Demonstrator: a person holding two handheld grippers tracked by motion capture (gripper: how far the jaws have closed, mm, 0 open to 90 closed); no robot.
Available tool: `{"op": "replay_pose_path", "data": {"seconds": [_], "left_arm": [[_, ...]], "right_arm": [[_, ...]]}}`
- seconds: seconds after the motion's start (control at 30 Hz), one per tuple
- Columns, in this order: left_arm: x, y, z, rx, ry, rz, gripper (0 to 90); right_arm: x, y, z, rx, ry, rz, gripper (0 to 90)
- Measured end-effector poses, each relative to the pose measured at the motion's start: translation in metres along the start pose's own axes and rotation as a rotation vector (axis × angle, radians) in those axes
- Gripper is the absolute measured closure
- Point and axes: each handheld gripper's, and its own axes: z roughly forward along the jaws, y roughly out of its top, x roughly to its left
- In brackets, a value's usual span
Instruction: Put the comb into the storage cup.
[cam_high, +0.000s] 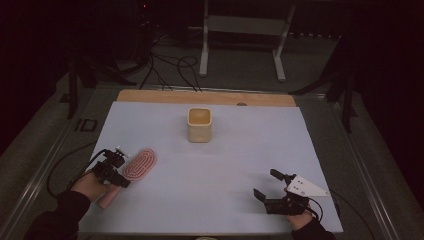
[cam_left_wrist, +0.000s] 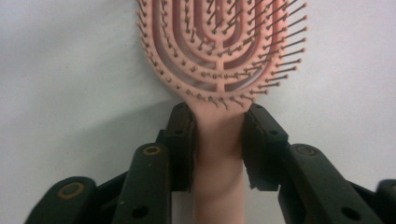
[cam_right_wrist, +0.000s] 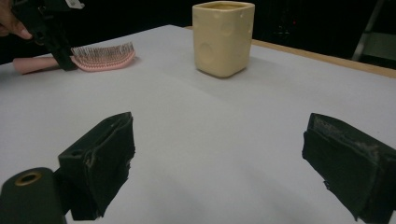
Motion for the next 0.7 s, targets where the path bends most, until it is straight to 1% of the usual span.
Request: {"op": "replay_pose_path", "data": {"seconds": [0.07,0.13,0.23,0.33,0.43,0.5,0.53,0.6,0.63,0.67,0.7], "left_arm": [[0.0004,0.0003,0.0003,0.000,0.000,-0.003,68.2],[0.0011,0.0005,0.0004,0.004,0.000,-0.010,69.3],[0.0005,0.0010,0.0005,0.006,0.004,-0.004,70.2],[0.0010,0.0009,0.0004,0.005,0.002,-0.002,70.7],[0.0016,0.0006,-0.0002,0.001,-0.001,0.002,71.0],[0.0014,-0.0002,-0.0005,-0.010,0.000,0.002,71.2],[0.0014,-0.0005,-0.0005,-0.024,-0.002,-0.008,71.2],[0.0008,-0.0006,-0.0007,-0.033,0.002,0.001,71.2],[0.0008,-0.0006,-0.0013,-0.047,-0.005,-0.009,71.3],[0.0008,-0.0007,-0.0021,-0.050,-0.014,0.001,71.3],[0.0004,-0.0006,-0.0034,-0.063,-0.009,-0.003,71.3]], "right_arm": [[0.0002,0.0004,-0.0003,-0.002,-0.001,-0.009,9.0],[-0.0001,0.0004,-0.0002,-0.005,-0.001,-0.004,9.0],[0.0004,0.0001,-0.0001,-0.001,0.001,-0.007,9.0],[-0.0003,-0.0001,0.0001,-0.001,0.000,0.001,9.0],[0.0000,-0.0001,0.0001,0.003,-0.001,-0.005,9.0],[-0.0003,0.0000,0.0002,-0.001,0.000,0.001,9.0],[-0.0005,-0.0002,0.0003,0.000,0.001,0.001,9.0],[-0.0002,-0.0002,0.0004,0.002,0.000,-0.003,9.0],[-0.0001,0.0001,0.0002,0.002,-0.002,-0.004,9.0],[-0.0003,0.0002,0.0002,-0.001,-0.001,0.000,9.0],[-0.0005,0.0000,0.0004,-0.001,-0.001,0.002,9.0]]}}
